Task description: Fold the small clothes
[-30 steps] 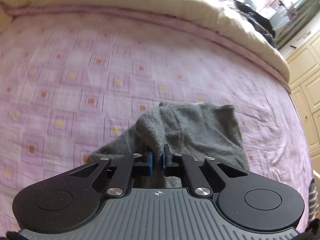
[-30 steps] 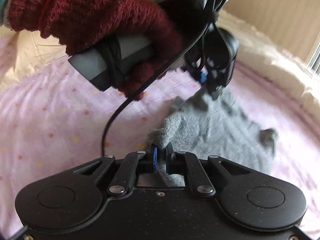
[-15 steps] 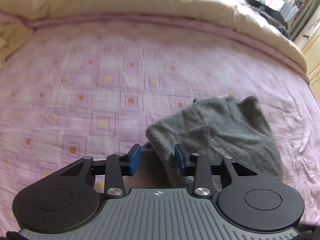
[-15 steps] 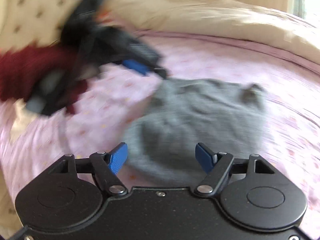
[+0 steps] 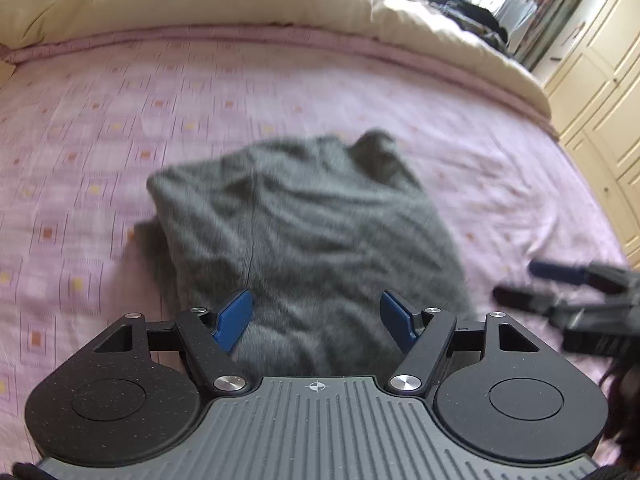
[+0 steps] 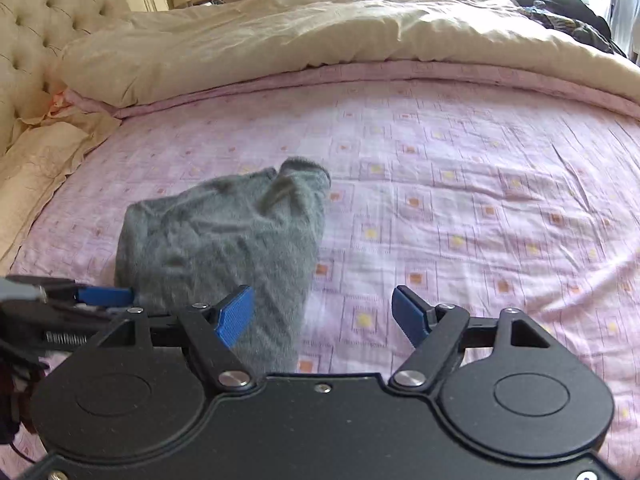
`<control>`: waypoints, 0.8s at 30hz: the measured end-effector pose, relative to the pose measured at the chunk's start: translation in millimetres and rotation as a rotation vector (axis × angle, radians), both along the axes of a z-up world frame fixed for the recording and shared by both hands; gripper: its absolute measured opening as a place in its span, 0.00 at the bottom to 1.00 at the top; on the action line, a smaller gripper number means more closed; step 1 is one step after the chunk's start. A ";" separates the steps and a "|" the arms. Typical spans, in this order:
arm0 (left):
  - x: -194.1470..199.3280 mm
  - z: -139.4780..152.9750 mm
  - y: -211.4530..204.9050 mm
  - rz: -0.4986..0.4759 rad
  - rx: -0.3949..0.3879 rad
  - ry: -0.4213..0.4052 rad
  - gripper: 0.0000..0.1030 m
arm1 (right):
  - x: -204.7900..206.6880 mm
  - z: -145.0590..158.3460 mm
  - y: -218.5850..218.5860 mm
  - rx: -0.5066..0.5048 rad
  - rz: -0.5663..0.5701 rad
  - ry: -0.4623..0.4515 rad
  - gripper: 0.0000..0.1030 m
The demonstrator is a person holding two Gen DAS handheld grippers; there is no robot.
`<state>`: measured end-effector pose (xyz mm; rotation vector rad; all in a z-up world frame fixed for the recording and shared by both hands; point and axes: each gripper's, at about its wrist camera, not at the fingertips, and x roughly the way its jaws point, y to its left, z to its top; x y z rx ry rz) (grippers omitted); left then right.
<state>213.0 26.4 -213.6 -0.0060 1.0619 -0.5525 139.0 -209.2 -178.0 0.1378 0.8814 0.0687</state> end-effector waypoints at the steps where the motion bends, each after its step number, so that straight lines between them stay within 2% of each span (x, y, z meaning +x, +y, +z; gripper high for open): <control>1: -1.5 -6.4 0.9 -0.001 0.014 0.004 0.67 | 6.7 -0.2 1.9 0.005 0.016 -0.003 0.76; 4: -6.7 -11.7 3.6 -0.019 0.019 -0.016 0.67 | 29.8 -10.6 18.4 0.004 0.088 0.009 0.78; 6: -6.5 -10.6 2.7 -0.030 0.026 -0.016 0.68 | 46.2 -23.7 28.8 -0.012 0.141 0.050 0.83; 8: -5.5 -10.2 2.4 -0.030 0.025 -0.010 0.68 | 61.7 -37.8 34.8 -0.034 0.169 0.086 0.84; 12: -6.5 -10.8 1.1 -0.031 0.027 -0.008 0.69 | 98.3 -57.7 24.3 -0.023 0.107 0.142 0.86; 17: -6.1 -11.0 2.2 -0.024 0.024 0.000 0.69 | 134.5 -63.7 -2.7 -0.024 -0.030 0.194 0.86; 20: -6.5 -11.7 1.8 -0.016 0.021 0.002 0.69 | 130.6 -56.7 -19.2 0.029 -0.093 0.169 0.86; 24: -7.0 -12.1 0.3 -0.021 0.021 0.002 0.72 | 100.6 -44.8 -31.5 0.155 -0.103 0.116 0.87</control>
